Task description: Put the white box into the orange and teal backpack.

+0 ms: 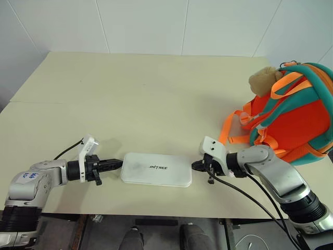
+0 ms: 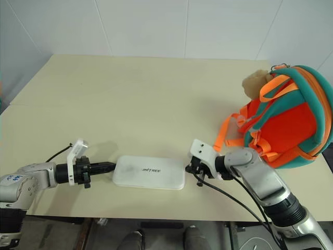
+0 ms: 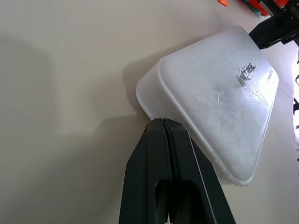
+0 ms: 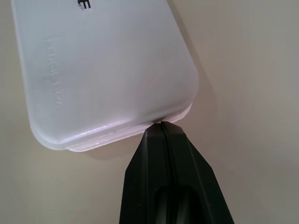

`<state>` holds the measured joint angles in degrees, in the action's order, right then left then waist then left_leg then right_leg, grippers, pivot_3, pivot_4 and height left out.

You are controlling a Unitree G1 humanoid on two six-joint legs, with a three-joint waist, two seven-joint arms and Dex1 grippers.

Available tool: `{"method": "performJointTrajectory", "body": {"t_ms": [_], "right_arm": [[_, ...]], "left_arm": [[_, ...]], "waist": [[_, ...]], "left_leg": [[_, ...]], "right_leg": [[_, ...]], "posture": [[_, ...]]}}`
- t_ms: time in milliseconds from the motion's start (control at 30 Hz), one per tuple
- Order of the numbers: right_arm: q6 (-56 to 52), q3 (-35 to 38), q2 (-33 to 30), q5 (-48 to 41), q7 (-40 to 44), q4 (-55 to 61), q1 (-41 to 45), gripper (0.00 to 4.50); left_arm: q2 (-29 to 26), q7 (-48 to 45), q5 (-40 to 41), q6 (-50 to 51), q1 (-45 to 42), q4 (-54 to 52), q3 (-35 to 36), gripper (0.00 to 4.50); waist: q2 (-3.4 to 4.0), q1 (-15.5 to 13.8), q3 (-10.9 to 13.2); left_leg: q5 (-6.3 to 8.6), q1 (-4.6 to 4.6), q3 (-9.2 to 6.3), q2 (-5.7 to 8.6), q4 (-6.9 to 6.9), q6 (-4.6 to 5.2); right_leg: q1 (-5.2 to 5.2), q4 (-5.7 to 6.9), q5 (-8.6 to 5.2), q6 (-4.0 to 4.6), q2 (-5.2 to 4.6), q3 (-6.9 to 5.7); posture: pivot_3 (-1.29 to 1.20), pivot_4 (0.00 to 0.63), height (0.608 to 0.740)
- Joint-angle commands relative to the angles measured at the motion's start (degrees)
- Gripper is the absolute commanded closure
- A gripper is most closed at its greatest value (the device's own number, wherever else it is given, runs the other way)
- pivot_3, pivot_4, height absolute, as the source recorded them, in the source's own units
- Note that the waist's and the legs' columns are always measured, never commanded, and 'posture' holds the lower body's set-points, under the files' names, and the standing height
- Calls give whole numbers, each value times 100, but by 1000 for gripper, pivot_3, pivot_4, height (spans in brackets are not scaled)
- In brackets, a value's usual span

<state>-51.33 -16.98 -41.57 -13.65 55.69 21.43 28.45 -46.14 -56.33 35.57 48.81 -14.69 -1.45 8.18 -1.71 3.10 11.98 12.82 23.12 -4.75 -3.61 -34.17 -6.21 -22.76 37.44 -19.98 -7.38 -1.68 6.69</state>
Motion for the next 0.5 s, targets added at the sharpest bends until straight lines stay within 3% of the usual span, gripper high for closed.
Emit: {"method": "performJointTrajectory", "body": {"t_ms": [33,500], "right_arm": [[1,90,-74,-177,45,254,-14,4500],[656,297,-421,202,-118,-583,137,4500]], "left_arm": [[-46,-61,39,42,14,-222,-31,4479],[-115,855,-296,-513,139,-660,749,4479]], "waist": [[0,4,0],[-1,-6,0]], "left_leg": [[0,-1,0,0,0,0],[0,0,0,0,-2,0]], "right_leg": [[0,1,0,0,0,0],[0,-1,0,0,0,0]], "posture": [[0,150,740],[0,150,740]]}}
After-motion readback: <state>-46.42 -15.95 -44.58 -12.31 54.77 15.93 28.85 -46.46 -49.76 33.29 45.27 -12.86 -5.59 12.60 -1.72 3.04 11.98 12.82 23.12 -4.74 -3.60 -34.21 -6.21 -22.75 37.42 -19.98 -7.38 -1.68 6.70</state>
